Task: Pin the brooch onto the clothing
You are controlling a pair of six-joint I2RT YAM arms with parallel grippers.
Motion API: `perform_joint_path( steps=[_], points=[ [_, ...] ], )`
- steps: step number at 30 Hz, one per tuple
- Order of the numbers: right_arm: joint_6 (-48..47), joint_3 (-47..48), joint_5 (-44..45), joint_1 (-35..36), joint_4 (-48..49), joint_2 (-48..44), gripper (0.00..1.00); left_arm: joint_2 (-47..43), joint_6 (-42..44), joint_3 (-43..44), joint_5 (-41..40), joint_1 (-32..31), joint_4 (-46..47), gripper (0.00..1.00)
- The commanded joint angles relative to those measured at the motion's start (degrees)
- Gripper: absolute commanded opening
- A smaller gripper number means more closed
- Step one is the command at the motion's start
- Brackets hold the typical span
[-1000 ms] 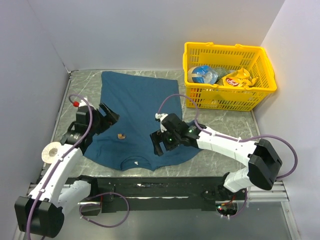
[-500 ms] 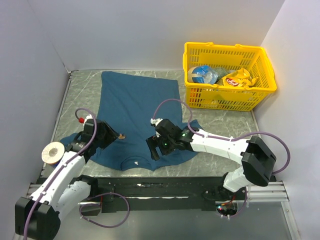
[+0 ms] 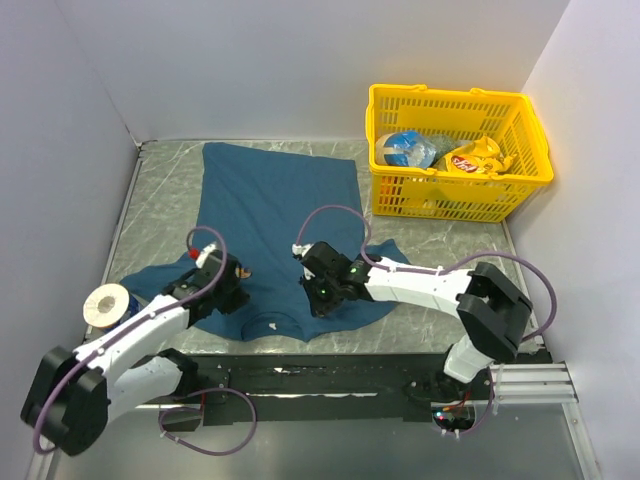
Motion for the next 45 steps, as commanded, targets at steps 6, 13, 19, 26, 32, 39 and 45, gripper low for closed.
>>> perform_joint_path(
  steps=[6, 13, 19, 26, 32, 39, 45],
  points=[
    [-1.03, 3.33, -0.16, 0.80, 1.11, 4.16, 0.00, 6.59, -7.11, 2.42, -7.95, -10.96, 0.03, 0.01],
    [-1.65, 3.50, 1.42, 1.85, -0.38, 9.25, 0.00, 10.20, -8.69, 1.28, -7.87, -13.87, 0.38, 0.01],
    [-1.91, 2.62, 1.69, 2.99, -1.88, 10.14, 0.00, 8.80, -11.32, -1.00, -8.04, -15.45, -1.29, 0.01],
    [-2.35, 2.10, 2.21, 4.83, -4.52, 9.70, 0.00, 4.84, -13.35, -3.64, -7.78, -16.94, -3.75, 0.01],
    [-1.91, 0.69, 0.90, 6.15, -5.66, 8.20, 0.00, 2.73, -14.40, -4.96, -7.43, -17.91, -5.07, 0.01],
    [-2.35, -0.10, -0.60, 7.83, -6.54, 5.92, 0.00, 2.55, -14.58, -5.13, -7.07, -19.32, -5.60, 0.01],
    [-2.35, 3.06, 8.60, 7.48, -8.82, 1.10, 0.00, 0.97, -12.47, -1.19, -11.45, -19.50, -6.64, 0.04]
  ],
)
